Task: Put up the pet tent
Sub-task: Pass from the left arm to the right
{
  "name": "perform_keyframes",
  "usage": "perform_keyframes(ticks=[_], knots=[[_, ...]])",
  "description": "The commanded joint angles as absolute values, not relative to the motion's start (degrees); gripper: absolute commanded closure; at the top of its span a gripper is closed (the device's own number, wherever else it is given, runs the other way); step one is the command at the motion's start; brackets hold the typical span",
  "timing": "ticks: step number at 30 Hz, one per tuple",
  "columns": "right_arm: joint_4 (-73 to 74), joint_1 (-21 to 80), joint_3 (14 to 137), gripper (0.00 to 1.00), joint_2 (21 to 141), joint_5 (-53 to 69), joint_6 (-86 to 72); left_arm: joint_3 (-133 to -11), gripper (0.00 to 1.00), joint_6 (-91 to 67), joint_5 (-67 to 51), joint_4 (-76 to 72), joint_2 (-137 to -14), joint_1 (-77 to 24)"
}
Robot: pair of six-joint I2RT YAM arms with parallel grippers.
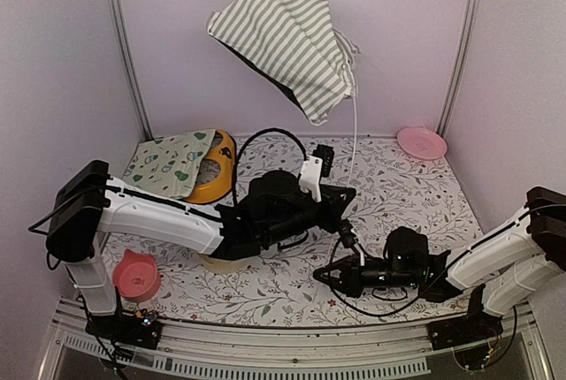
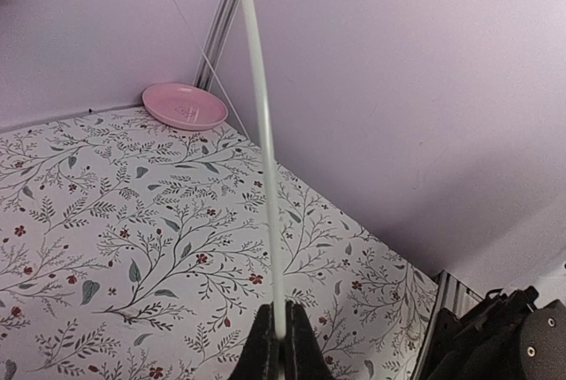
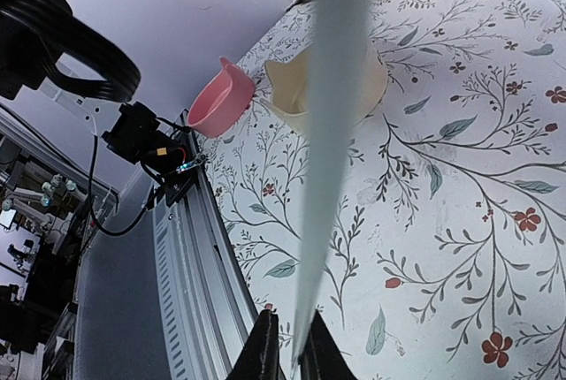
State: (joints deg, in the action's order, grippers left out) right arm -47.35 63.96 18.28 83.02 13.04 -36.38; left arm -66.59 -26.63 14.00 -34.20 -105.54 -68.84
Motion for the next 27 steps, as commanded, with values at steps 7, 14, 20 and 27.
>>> perform_keyframes(ticks=[7,14,20,27], knots=[[-42.2,64.5,18.6,1.0,80.7,9.3,-35.3,-65.2,1.0,-25.0,14.0,-39.6,-103.4,-67.1],[-30.0,64.5,23.4,1.0,76.2,5.1,-31.6,-61.6,0.91,-25.8,14.0,-41.1,-101.7,-67.1],[-26.1,64.5,25.6,1.0,74.0,4.3,-30.8,-56.7,0.71,-27.0,14.0,-43.1,-99.3,-66.6],[-23.4,64.5,28.6,1.0,73.7,3.7,-30.8,-49.7,0.6,-27.1,12.7,-47.0,-95.5,-66.1]])
